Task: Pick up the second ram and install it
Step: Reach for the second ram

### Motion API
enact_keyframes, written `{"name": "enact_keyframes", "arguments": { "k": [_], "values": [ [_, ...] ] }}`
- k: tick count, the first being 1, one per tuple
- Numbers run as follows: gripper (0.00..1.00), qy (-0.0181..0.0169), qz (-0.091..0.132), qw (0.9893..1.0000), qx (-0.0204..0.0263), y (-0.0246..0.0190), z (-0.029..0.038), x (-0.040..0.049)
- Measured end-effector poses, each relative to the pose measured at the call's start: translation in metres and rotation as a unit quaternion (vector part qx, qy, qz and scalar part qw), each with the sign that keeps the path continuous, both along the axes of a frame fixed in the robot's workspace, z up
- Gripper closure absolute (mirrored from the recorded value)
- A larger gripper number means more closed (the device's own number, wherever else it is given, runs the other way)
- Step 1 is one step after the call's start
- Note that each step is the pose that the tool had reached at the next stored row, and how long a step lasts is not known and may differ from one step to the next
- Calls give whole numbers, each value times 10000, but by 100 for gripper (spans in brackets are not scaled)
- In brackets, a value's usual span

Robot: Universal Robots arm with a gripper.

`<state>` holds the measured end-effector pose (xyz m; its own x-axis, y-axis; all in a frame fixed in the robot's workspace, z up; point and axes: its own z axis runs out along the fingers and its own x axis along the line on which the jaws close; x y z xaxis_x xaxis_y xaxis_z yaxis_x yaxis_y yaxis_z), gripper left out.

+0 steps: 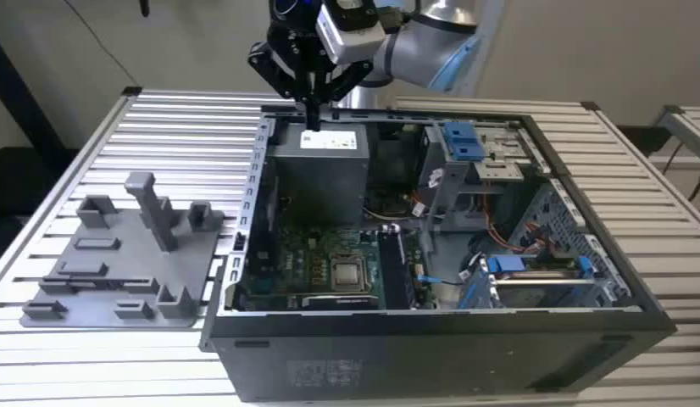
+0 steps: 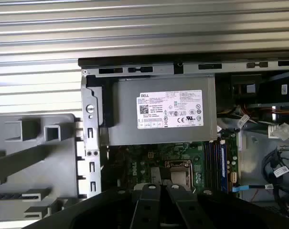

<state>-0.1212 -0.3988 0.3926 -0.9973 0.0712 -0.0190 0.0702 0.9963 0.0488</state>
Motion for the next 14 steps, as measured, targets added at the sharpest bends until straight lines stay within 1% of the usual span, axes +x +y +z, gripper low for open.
{"name": "enact_keyframes", "arguments": {
  "k": [6,14],
  "values": [
    [89,0,0,10000,-1,1,0,-3],
    [89,0,0,10000,0,0,0,-50]
  ]
}}
